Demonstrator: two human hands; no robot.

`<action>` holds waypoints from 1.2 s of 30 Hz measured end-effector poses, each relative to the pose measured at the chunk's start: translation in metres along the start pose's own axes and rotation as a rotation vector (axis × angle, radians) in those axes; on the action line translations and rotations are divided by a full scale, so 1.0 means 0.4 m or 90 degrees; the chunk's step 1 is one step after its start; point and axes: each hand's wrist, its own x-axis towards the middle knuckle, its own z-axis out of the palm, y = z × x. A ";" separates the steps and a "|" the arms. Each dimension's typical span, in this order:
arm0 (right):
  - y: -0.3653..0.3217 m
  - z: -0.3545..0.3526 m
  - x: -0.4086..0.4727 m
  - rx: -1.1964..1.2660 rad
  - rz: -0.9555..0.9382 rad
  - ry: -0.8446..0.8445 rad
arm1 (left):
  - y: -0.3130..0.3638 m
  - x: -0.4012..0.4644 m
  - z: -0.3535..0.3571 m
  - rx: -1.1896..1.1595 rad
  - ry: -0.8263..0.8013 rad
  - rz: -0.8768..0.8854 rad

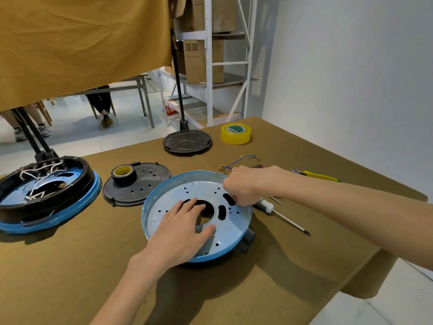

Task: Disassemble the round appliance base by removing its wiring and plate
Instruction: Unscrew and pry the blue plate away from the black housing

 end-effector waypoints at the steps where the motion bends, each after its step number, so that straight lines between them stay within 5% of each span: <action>1: 0.002 -0.004 0.005 0.023 -0.009 -0.020 | 0.002 -0.001 -0.001 0.001 -0.001 -0.001; 36: 0.018 -0.008 0.010 0.046 -0.019 0.003 | 0.001 0.001 -0.005 0.013 -0.016 0.005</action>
